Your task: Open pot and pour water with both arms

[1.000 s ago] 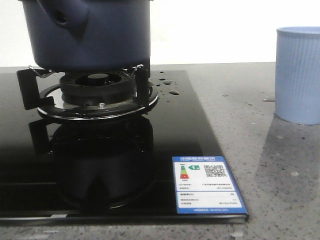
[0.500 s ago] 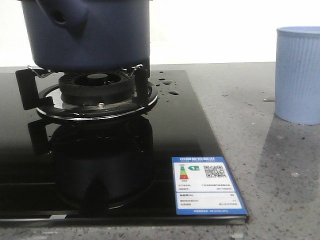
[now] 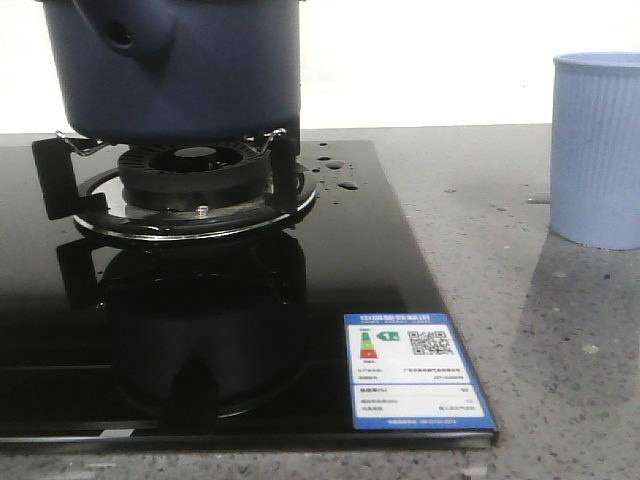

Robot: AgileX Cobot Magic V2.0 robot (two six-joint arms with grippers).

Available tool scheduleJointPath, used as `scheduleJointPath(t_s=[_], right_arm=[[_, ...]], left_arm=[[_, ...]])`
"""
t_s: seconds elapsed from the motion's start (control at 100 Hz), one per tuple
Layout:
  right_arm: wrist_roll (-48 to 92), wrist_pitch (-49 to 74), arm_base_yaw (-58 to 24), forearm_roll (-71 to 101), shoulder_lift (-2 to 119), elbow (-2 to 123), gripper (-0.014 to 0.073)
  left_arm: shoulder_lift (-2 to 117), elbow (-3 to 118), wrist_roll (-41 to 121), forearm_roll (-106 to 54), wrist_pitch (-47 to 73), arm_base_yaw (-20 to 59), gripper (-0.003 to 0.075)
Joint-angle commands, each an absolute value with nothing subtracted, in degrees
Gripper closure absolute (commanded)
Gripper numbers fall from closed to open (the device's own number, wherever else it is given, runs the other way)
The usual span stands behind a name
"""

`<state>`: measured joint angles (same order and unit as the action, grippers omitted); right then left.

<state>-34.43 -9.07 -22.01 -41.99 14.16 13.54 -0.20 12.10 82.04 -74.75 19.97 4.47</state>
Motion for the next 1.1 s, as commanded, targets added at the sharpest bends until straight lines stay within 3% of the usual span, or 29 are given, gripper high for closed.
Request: scheduleJointPath(t_s=[0.0,0.18,0.3,0.5,0.72,1.09], right_arm=[[-34.55,-12.21,-22.12,-42.07,14.5,15.13,0.0667],[-34.55,-12.21,-22.12,-42.07,14.5,15.13,0.0667],[-34.55,-12.21,-22.12,-42.07,14.5,15.13,0.0667],[-34.55,-12.21,-22.12,-42.07,14.5,15.13,0.0667],[-34.55,-12.21,-22.12,-42.07,14.5,15.13,0.0667],[-34.55,-12.21,-22.12,-42.07,14.5,15.13,0.0667]], left_arm=[[-0.94,13.61,73.31,-65.13,15.97,4.31,0.0739],[-0.94,12.62,22.98,-14.26,13.01,4.31,0.0739],[-0.94,9.51,6.32,5.64,11.09,4.31,0.0739],[-1.05,2.32,5.44,6.58,10.56,4.31,0.0739],[-1.05,-0.71,5.44,6.12,21.45,4.31,0.0739],[-1.05,-2.22,5.7,5.87,17.79,4.31,0.0739]])
